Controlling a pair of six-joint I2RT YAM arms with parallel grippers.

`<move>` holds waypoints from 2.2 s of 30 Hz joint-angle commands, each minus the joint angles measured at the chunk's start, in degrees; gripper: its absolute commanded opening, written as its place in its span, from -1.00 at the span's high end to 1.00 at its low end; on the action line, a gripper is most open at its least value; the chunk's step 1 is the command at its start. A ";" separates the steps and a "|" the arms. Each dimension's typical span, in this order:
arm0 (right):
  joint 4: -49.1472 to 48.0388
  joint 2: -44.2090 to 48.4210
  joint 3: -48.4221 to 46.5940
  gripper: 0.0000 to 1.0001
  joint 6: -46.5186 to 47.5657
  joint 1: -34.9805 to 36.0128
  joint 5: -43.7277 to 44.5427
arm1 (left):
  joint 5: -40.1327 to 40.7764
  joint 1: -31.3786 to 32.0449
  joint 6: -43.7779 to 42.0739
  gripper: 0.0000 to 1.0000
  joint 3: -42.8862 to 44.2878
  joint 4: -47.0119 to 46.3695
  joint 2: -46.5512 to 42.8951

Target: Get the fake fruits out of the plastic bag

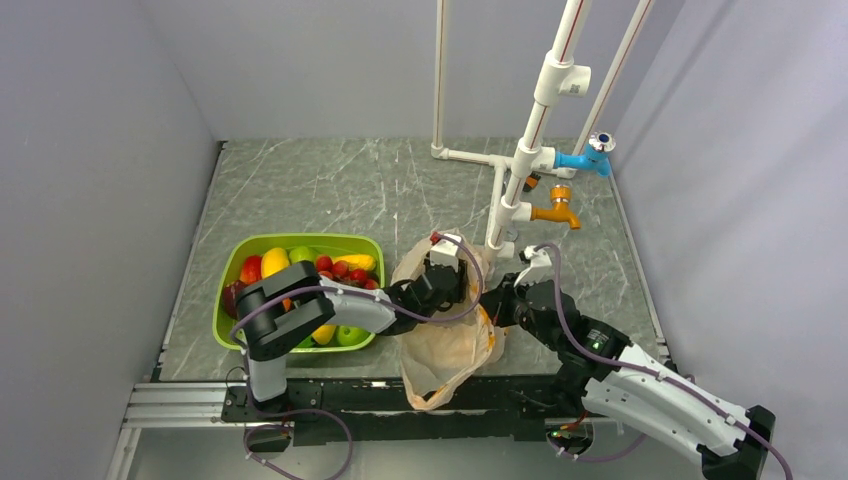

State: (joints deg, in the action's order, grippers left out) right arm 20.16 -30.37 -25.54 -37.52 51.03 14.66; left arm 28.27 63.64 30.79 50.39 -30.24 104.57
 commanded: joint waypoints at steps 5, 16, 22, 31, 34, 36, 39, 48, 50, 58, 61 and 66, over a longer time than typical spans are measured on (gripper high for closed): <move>0.40 0.90 -2.39 1.00 0.30 0.07 1.02 | 3.72 -1.47 -2.67 -0.36 2.64 -5.75 4.36; 0.67 0.99 -1.63 1.00 0.41 0.10 1.10 | 0.29 -3.19 -5.86 -0.66 6.28 -10.36 7.86; 0.96 0.82 -1.62 1.00 0.43 0.10 1.14 | -0.62 -4.31 -5.99 -0.39 10.29 -7.95 10.20; 1.48 1.48 -1.35 1.00 0.34 0.08 1.69 | -4.78 -5.28 -5.42 0.16 9.82 -6.32 8.54; 1.19 1.33 -1.17 1.00 0.56 -0.01 1.91 | -5.92 -5.28 -4.28 0.32 8.16 -4.10 5.31; 0.97 1.10 -1.12 1.00 0.84 0.02 2.27 | -6.42 -5.28 -3.03 0.42 6.94 -1.58 2.74; 0.69 0.49 -1.31 1.00 1.31 0.03 3.06 | -9.46 -5.28 -1.47 0.52 4.28 1.19 -1.32; -0.52 -1.12 -2.08 1.00 3.06 0.01 7.90 | -25.99 -5.23 4.46 0.66 -3.93 12.73 -13.71; -1.12 -1.61 -2.24 1.00 3.15 0.09 8.87 | -29.04 -5.18 5.86 0.69 -7.03 12.99 -16.51; -3.16 -5.18 -3.28 1.00 3.69 0.00 10.81 | -40.96 -3.84 5.99 0.72 -13.90 16.10 -29.42; -3.66 -6.41 -3.38 1.00 4.22 -0.01 10.74 | -39.45 -2.71 4.52 0.71 -13.56 21.88 -37.93; -4.39 -7.55 -3.22 1.00 4.29 0.02 10.27 | -30.84 -2.55 2.23 0.74 -9.12 36.83 -51.17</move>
State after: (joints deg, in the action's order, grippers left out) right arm 19.38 -37.65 -26.52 -34.26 50.92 23.90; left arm -7.90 61.04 35.35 36.40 -3.81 62.19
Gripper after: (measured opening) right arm 0.008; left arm 0.641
